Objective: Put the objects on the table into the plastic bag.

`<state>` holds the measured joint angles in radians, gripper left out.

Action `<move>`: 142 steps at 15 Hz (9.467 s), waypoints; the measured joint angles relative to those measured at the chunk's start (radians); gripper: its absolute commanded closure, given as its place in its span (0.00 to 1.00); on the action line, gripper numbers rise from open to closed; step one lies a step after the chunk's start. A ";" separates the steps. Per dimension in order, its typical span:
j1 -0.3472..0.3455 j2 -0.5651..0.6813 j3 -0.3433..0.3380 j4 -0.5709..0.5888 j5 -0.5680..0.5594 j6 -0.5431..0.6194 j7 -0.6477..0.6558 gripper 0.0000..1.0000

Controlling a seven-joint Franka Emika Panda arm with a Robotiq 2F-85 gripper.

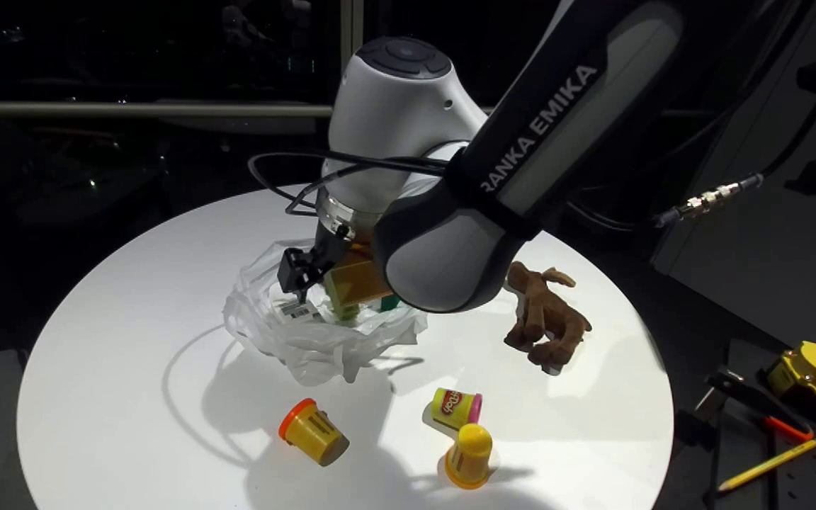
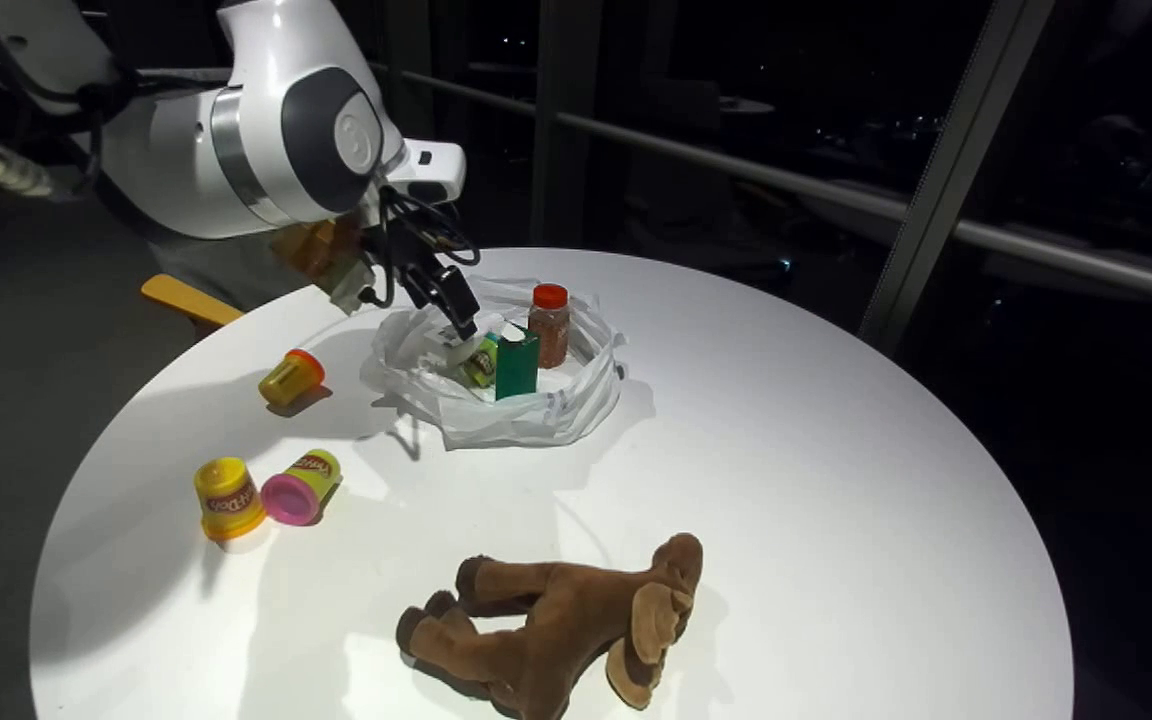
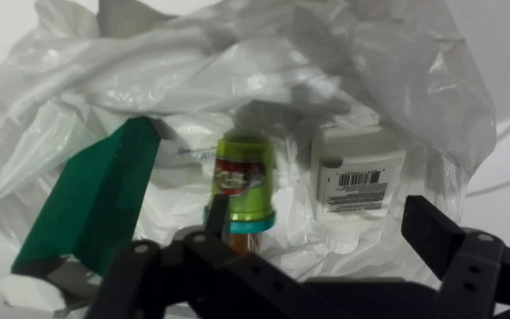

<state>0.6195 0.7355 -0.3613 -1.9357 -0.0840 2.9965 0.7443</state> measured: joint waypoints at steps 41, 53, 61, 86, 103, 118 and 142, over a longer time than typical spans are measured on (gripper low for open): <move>-0.246 -0.318 0.246 -0.490 -0.468 -0.140 -0.080 0.00; -0.168 -0.275 0.227 -0.427 -0.540 -0.035 -0.017 0.00; -0.332 -0.189 0.393 -0.381 -0.290 -0.090 -0.294 0.33; -0.315 -0.328 0.352 -0.021 -0.097 -0.538 -0.356 0.82; -0.393 0.206 0.387 0.592 0.062 -0.614 -0.455 0.00; -0.229 0.027 0.329 0.385 0.062 -0.571 -0.129 0.00; -0.239 -0.012 0.459 0.108 0.062 -0.602 -0.353 0.00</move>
<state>0.3805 0.7236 0.0973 -1.8276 -0.0225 2.3948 0.3915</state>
